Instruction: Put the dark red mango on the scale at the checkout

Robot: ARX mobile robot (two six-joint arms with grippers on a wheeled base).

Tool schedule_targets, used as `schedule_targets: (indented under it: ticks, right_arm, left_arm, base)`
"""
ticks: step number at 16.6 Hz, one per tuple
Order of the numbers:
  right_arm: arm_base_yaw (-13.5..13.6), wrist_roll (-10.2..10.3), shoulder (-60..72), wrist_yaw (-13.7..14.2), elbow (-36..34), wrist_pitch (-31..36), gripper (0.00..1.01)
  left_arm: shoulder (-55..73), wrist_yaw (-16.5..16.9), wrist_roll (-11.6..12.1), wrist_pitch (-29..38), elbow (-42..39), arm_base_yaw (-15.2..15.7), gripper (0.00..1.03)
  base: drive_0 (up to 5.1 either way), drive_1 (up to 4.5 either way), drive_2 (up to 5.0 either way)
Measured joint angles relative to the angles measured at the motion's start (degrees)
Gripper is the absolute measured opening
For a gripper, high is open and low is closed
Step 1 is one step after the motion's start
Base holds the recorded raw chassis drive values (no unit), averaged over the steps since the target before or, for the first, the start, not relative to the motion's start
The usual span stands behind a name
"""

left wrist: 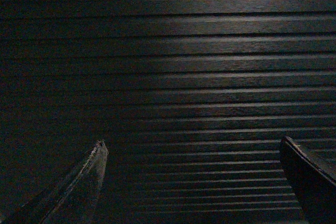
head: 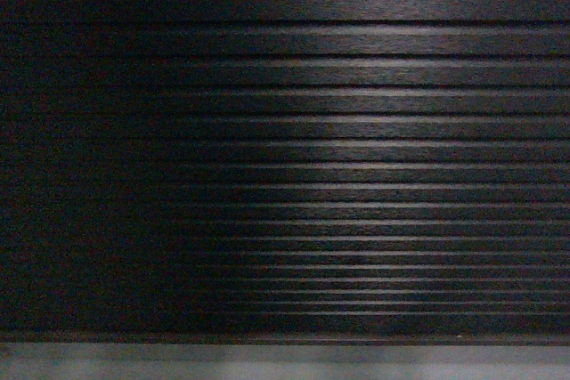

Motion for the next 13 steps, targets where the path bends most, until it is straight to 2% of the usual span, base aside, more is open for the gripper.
schedule_targets:
  ticks: [13]
  right_arm:
    - [0.0, 0.0, 0.0, 0.0, 0.0, 0.0, 0.98]
  left_arm:
    - [0.0, 0.0, 0.0, 0.0, 0.0, 0.0, 0.98]
  base:
    - [0.0, 0.0, 0.0]
